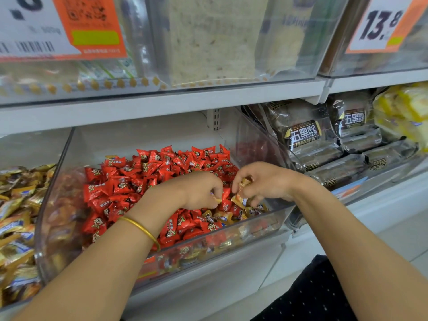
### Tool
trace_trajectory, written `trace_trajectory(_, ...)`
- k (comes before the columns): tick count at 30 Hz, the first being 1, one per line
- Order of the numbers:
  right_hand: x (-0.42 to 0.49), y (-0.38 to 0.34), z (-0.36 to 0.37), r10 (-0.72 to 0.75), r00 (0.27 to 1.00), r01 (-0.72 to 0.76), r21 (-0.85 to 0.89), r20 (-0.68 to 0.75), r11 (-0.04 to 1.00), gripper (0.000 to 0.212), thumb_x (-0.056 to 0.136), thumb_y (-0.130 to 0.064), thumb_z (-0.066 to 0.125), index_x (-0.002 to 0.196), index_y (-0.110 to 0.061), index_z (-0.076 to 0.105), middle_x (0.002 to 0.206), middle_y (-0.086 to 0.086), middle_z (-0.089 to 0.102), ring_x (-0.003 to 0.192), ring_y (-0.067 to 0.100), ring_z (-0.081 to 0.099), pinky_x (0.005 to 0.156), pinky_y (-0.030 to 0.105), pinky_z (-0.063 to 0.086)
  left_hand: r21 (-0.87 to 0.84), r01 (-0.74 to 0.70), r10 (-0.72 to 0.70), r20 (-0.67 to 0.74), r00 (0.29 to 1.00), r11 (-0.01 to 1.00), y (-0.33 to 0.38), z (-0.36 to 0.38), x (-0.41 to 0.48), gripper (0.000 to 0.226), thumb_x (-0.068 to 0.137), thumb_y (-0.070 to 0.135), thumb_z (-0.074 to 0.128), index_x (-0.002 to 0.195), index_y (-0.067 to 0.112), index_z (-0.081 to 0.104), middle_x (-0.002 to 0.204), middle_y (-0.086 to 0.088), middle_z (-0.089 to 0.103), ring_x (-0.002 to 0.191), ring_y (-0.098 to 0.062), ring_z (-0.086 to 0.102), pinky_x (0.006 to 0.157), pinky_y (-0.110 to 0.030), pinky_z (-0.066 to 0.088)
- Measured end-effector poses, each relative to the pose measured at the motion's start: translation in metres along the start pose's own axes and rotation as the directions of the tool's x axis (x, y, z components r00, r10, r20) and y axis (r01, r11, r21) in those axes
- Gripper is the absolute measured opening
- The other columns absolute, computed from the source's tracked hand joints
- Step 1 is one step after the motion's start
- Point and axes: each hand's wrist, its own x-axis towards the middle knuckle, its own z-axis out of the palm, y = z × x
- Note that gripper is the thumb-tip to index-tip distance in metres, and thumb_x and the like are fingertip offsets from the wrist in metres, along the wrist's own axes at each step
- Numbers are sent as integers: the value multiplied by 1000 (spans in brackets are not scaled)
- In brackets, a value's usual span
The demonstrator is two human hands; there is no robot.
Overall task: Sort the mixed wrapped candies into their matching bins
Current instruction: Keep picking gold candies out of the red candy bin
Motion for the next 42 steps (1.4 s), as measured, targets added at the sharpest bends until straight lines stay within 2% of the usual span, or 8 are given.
trace_trajectory(4,-6,-5,0,5,998,-5,-1,-67,1000,16,81,-1,54,73,-14,59,92,8,58,52,12,45,48,21,40,-112,-32,30,-14,999,993,1,-4,-2,24,91,9,52,108,20,64,118,1,57,108,-19,54,95,-35,44)
trace_trajectory(7,-9,-5,1,11,1000,-10,-137,6,991,13,81,-6,59,74,-17,60,68,0,53,48,8,44,42,18,35,-88,-46,52,69,996,995,7,-2,-2,29,93,12,52,117,22,65,126,4,57,113,-14,53,95,-23,41)
trace_trajectory(13,-5,-6,9,68,983,-1,-363,172,932,15,71,-22,81,81,-26,71,94,-3,68,86,15,64,79,28,53,41,-71,65,138,988,997,10,6,3,31,87,21,64,118,22,63,123,6,58,112,-14,52,95,-27,42)
trace_trajectory(16,-5,-6,10,61,983,7,-372,173,928,12,74,-19,78,75,-24,68,91,-2,66,81,12,61,74,25,51,56,-62,55,109,992,997,7,11,6,22,85,20,67,106,20,64,117,3,60,103,-15,55,88,-28,45)
trace_trajectory(23,-17,-9,-2,-77,983,79,7,-169,997,10,81,-4,66,75,-8,59,58,-4,44,40,2,39,42,17,34,-194,-78,51,-136,989,978,1,-13,-7,18,86,20,65,103,15,62,92,10,53,92,-11,48,72,-20,38)
trace_trajectory(28,-21,-26,-5,-77,929,187,279,-362,942,12,83,-3,60,75,-11,62,64,-2,52,48,3,45,37,14,32,-392,-84,-58,-339,939,916,1,-34,-34,10,88,22,62,94,14,61,91,1,60,83,-15,57,73,-27,44)
trace_trajectory(36,-15,-97,43,-167,975,223,640,-147,735,13,88,-4,58,86,-8,69,65,11,51,44,13,37,34,17,22,-750,-49,-275,-301,913,659,-29,-53,-139,12,91,20,58,87,10,55,62,0,58,50,-10,59,37,-17,32)
trace_trajectory(42,-7,-174,97,-291,957,219,681,-9,699,11,91,-4,54,95,-7,63,64,9,53,40,12,41,29,14,22,-978,-107,-474,-180,862,177,-73,-46,-218,6,91,14,56,89,9,54,79,1,66,64,-21,70,44,-17,50)
